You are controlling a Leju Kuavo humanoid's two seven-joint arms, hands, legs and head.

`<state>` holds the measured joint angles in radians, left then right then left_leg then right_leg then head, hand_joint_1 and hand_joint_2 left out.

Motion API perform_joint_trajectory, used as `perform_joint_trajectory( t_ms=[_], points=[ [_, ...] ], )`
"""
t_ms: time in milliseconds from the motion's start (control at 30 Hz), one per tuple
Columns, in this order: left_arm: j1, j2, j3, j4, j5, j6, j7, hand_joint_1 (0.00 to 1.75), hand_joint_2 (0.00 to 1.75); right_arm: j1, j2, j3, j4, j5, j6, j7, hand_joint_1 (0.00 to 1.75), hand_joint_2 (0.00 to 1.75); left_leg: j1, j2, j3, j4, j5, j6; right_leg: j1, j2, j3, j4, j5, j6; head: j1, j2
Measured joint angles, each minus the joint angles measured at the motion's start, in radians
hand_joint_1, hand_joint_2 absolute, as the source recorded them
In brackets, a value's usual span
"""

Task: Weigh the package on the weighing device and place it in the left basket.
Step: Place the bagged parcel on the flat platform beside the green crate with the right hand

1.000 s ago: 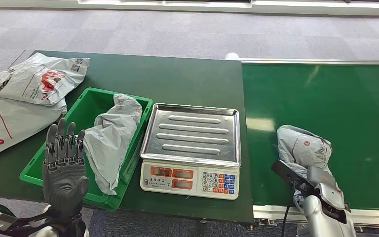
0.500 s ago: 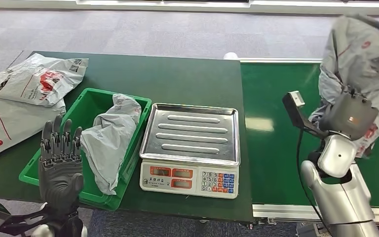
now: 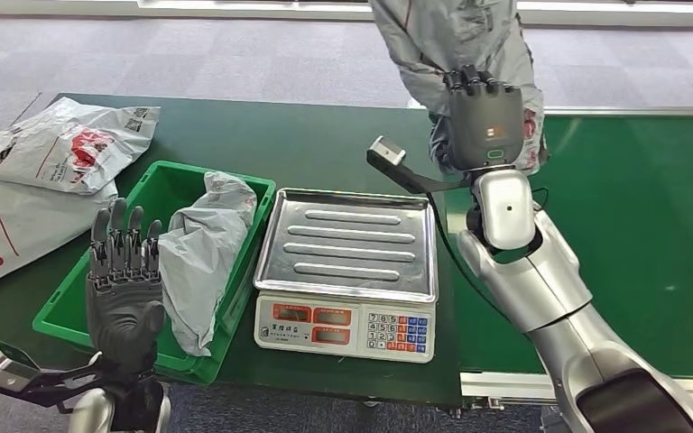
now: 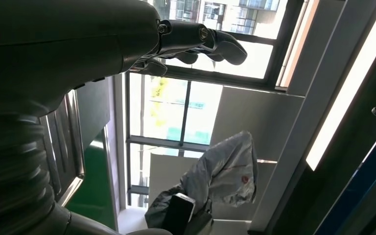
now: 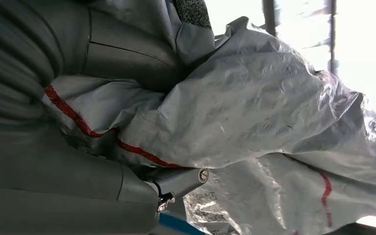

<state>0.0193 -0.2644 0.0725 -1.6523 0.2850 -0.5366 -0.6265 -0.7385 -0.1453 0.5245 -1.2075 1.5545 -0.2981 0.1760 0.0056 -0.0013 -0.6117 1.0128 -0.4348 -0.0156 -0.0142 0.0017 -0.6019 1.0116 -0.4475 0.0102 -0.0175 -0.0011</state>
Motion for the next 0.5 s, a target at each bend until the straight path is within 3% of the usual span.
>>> perform_joint_trajectory(
  t_ms=[200,333,500],
  points=[
    [-0.058,0.006,-0.01,0.07,-0.011,-0.009,-0.031,0.0,1.75,-0.029,0.174,0.048,0.162,-0.2,0.148,-0.438,1.75,1.75,0.001,0.001,0.0,0.0,0.001,-0.001,0.003,0.001,-0.001,0.0,0.0,-0.002,0.0,0.0],
    [-0.074,0.014,-0.025,0.107,-0.011,-0.004,-0.055,0.0,1.75,-0.038,0.253,0.129,0.287,-0.273,0.146,-0.498,1.75,1.75,0.003,-0.001,0.0,0.0,0.001,-0.002,0.004,-0.002,0.0,0.0,0.0,-0.003,0.0,0.0],
    [-0.069,0.02,-0.031,0.118,-0.009,0.003,-0.064,0.0,1.75,-0.043,0.29,0.184,0.387,-0.291,0.128,-0.49,1.75,1.75,0.004,-0.001,-0.001,0.0,0.001,-0.002,0.003,-0.002,-0.001,0.0,0.0,-0.003,0.0,0.0]
  ],
)
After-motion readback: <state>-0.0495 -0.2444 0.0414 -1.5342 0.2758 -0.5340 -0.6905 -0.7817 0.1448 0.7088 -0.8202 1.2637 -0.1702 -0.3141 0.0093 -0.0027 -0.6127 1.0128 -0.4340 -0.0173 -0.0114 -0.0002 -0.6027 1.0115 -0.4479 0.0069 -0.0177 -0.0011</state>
